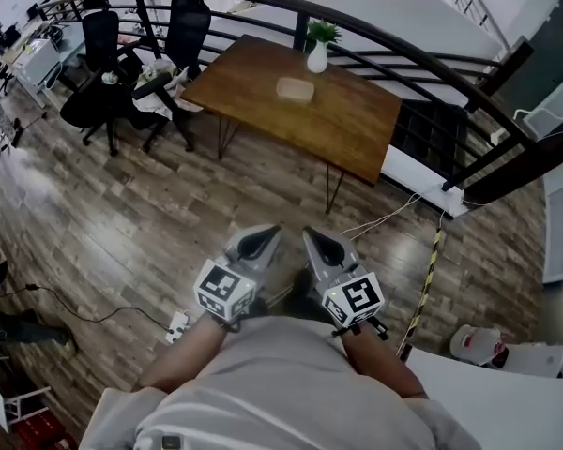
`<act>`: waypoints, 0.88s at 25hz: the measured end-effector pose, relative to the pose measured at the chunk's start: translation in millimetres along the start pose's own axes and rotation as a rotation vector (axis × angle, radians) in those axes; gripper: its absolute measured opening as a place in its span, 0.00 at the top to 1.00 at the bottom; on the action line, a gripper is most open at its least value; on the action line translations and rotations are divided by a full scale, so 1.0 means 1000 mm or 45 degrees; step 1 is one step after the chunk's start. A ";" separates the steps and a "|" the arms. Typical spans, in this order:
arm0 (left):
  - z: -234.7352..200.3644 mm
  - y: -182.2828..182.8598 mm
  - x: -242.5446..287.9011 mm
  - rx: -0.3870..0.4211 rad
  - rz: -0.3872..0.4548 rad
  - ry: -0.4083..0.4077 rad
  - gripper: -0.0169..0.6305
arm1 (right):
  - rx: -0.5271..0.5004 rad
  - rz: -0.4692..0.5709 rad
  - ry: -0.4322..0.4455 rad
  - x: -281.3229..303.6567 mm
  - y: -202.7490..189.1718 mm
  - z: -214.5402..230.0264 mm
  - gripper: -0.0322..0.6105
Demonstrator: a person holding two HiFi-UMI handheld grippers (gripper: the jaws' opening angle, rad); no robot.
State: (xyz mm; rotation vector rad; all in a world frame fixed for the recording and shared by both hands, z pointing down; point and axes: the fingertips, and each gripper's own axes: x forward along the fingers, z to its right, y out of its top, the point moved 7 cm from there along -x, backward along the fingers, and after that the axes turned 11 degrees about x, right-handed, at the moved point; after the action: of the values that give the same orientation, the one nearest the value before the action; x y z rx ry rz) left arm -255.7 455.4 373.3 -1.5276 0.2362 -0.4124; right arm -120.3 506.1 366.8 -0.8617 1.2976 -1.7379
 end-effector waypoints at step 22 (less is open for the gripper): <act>-0.061 0.024 0.179 0.002 -0.006 0.174 0.97 | -0.005 0.001 0.213 0.063 0.062 0.183 0.94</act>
State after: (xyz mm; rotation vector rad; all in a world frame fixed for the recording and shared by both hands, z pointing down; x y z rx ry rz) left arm -115.1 327.7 366.2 -1.5002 0.3389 -0.5217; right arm 20.8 360.7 356.3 -0.7298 1.4098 -1.8392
